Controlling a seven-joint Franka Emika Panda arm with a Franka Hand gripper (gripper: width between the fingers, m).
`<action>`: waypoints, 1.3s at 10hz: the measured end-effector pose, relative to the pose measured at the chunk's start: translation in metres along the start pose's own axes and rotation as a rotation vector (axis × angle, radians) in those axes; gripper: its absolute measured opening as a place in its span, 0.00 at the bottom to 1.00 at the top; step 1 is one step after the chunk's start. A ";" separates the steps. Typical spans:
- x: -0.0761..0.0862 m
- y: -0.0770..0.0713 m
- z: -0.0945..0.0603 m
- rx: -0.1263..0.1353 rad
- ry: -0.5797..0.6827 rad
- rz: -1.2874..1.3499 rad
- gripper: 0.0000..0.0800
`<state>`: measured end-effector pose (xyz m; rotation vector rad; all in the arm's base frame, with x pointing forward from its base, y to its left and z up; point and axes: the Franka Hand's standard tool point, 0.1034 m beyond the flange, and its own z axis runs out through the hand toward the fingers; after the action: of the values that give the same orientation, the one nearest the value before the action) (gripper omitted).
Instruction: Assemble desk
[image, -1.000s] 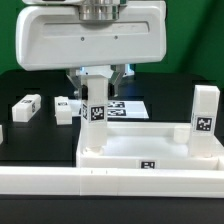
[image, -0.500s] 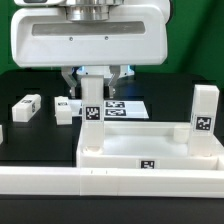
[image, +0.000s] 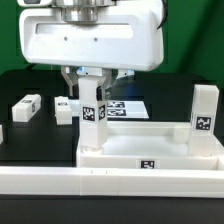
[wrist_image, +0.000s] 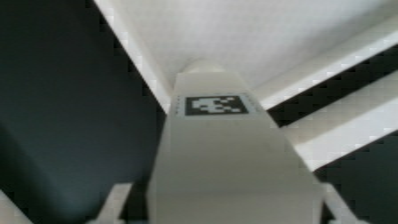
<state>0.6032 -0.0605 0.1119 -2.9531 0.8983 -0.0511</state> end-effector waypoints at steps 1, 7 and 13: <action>0.000 0.000 0.000 -0.002 0.001 0.152 0.36; 0.000 0.000 0.001 0.024 -0.011 0.570 0.36; -0.003 -0.003 0.002 0.023 -0.014 0.262 0.79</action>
Offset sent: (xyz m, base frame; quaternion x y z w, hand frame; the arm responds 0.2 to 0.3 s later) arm -0.0059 0.0025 -0.0016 0.0487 0.0038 0.3175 0.9470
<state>0.6029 -0.0565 0.1104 -2.7835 1.2638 -0.0294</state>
